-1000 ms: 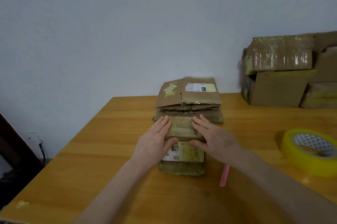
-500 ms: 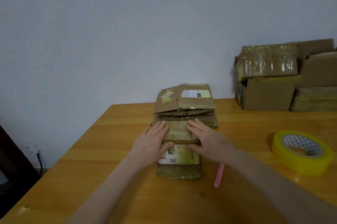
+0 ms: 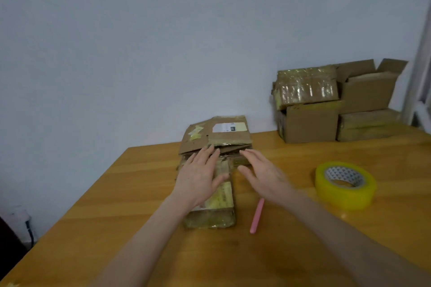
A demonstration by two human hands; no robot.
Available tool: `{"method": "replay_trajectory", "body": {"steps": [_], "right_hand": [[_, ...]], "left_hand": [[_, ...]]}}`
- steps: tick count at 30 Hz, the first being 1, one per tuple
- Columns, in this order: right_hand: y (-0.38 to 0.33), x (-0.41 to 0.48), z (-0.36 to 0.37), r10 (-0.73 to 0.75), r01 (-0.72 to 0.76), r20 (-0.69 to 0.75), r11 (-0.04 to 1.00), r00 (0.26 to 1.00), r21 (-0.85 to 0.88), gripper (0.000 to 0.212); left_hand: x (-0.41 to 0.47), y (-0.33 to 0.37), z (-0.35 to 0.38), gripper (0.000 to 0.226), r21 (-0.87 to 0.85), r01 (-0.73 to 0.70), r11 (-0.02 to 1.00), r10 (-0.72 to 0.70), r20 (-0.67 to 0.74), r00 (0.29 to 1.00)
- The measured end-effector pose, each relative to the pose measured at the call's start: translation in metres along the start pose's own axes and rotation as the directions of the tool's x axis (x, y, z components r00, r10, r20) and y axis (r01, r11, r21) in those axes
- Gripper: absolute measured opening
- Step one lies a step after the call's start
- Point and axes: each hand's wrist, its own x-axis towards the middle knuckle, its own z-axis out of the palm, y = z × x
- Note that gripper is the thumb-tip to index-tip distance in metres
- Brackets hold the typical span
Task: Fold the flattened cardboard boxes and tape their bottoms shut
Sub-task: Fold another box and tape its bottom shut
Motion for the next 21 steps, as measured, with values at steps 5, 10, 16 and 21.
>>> {"method": "replay_trajectory", "body": {"steps": [5, 10, 16, 21], "right_hand": [[0.050, -0.027, -0.031, 0.153, -0.163, -0.132, 0.985, 0.979, -0.062, 0.042], [0.120, -0.062, -0.076, 0.406, -0.422, -0.122, 0.889, 0.906, -0.178, 0.055], [0.159, -0.089, -0.077, 0.426, -0.344, 0.089, 0.822, 0.900, -0.454, 0.054], [0.152, -0.071, -0.084, 0.373, -0.372, -0.022, 0.916, 0.927, -0.149, 0.045]], "left_hand": [[0.033, 0.096, 0.005, 0.048, -0.244, -0.149, 0.958, 0.120, -0.129, 0.984], [0.056, 0.170, 0.032, 0.057, -0.514, 0.005, 0.858, 0.092, 0.164, 0.982], [0.062, 0.207, 0.057, 0.062, -0.631, 0.187, 0.753, 0.117, 0.407, 0.906], [0.066, 0.192, 0.045, 0.025, -0.686, 0.080, 0.724, -0.001, 0.115, 0.993]]}}
